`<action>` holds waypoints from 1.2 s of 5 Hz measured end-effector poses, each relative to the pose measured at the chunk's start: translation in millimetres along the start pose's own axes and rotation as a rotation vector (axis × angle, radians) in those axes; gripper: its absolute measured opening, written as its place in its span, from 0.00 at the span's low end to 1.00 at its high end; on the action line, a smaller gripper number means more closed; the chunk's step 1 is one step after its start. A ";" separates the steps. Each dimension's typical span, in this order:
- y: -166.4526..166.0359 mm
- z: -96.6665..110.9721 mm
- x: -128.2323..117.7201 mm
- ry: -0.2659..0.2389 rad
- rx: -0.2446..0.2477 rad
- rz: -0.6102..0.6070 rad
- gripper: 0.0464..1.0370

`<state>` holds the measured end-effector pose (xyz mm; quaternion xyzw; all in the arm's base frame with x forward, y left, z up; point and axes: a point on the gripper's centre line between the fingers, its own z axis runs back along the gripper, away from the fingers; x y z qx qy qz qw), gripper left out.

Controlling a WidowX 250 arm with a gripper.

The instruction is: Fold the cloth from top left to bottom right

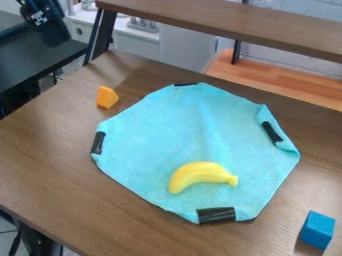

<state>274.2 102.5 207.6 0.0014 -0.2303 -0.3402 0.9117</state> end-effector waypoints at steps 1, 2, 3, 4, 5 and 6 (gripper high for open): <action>18.2 -30.7 -2.8 -0.007 -0.027 -0.008 0.96; 34.7 -62.5 -1.6 -0.006 0.007 -0.006 0.96; 48.5 -76.3 12.2 -0.033 0.038 -0.021 0.96; 65.0 -88.4 25.1 -0.063 0.052 -0.042 0.96; 75.3 -114.0 40.7 -0.078 0.051 -0.048 0.96; 84.7 -152.8 44.2 -0.038 0.062 -0.037 0.96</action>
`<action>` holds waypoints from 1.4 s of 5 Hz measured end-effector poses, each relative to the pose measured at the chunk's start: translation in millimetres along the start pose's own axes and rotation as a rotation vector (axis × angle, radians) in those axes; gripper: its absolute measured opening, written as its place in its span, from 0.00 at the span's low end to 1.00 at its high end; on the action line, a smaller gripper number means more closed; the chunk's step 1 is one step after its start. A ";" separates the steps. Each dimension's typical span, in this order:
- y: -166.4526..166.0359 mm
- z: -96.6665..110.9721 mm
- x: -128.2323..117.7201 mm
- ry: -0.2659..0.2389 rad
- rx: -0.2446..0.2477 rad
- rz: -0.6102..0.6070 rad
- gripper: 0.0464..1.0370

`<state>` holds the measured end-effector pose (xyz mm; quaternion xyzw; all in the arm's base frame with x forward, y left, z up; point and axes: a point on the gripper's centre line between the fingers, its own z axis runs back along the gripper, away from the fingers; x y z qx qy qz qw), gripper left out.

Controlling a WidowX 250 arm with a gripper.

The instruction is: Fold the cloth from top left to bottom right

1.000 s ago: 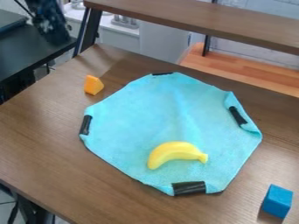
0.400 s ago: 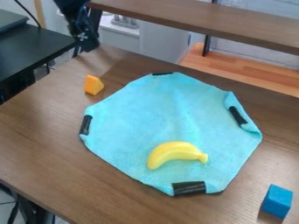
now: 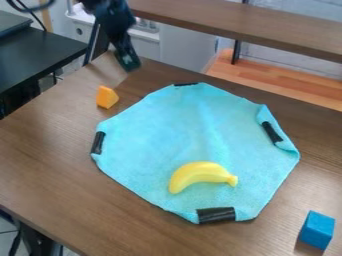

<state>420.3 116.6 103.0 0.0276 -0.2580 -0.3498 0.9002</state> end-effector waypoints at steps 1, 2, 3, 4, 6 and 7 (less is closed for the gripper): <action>8.4 -29.9 2.1 0.049 0.059 -0.012 0.96; 14.5 -56.0 5.1 0.082 0.144 -0.037 0.96; 22.7 -72.2 11.0 0.071 0.166 -0.031 0.96; 32.1 -83.6 11.9 0.093 0.232 0.006 0.96; 27.0 -101.7 26.5 0.033 0.189 0.062 0.96; 19.4 -112.4 27.5 0.005 0.142 0.096 0.96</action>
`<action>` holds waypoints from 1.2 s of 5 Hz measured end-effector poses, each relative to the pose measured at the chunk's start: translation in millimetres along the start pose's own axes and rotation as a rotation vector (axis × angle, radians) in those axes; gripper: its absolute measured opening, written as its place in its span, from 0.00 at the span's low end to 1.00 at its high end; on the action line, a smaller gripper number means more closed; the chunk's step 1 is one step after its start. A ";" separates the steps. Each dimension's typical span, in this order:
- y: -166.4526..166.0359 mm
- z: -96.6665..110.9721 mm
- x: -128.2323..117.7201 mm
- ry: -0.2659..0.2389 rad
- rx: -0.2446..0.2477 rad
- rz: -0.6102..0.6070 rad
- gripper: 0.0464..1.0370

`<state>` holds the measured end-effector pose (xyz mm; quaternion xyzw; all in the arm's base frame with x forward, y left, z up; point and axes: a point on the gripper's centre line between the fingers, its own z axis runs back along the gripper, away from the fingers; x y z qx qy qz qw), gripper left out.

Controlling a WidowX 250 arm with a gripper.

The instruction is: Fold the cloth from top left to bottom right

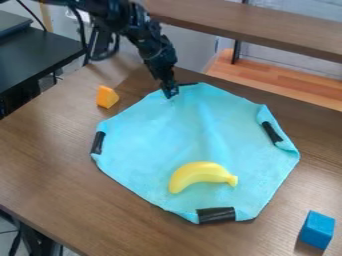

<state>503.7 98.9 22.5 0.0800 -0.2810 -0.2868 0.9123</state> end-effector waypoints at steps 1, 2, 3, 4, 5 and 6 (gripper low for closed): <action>-3.8 -6.0 2.7 -0.028 -0.027 0.019 0.96; -9.0 -12.3 0.7 -0.032 -0.045 0.037 0.96; -6.4 -14.9 -6.6 -0.029 -0.054 0.069 0.93; -10.2 -16.4 -8.0 -0.027 -0.072 0.085 0.63; -19.1 -17.7 -14.8 -0.010 -0.101 0.099 0.36; -27.1 -14.2 -18.6 -0.009 -0.119 0.111 0.13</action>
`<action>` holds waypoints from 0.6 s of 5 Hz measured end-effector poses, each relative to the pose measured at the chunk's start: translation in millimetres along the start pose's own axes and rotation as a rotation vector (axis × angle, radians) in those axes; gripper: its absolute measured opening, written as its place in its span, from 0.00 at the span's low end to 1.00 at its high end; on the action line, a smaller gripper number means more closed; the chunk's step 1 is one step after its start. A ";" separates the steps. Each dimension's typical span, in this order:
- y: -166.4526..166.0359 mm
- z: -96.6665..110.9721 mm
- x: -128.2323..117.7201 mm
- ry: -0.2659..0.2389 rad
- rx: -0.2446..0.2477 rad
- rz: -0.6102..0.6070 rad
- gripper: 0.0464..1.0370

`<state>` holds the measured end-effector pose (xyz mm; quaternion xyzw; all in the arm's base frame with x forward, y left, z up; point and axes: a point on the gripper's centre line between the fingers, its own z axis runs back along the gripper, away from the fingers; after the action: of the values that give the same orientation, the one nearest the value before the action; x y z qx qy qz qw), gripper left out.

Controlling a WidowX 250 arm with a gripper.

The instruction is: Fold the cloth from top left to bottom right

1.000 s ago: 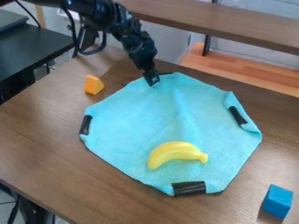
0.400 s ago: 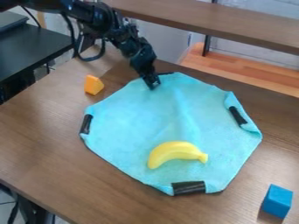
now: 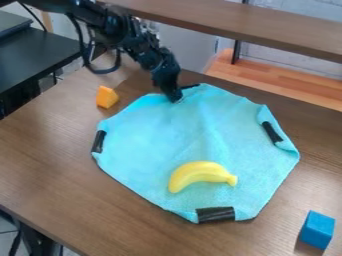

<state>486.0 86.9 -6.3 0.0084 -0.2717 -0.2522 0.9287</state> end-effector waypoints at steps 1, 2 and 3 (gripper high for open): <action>-13.7 6.9 -6.5 0.004 -0.034 -0.022 0.02; -36.3 12.7 -5.1 0.001 -0.057 -0.090 0.00; -82.0 27.4 5.3 -0.010 -0.085 -0.238 0.00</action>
<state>437.9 16.2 7.2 -0.0001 -0.2624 -0.3719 0.8904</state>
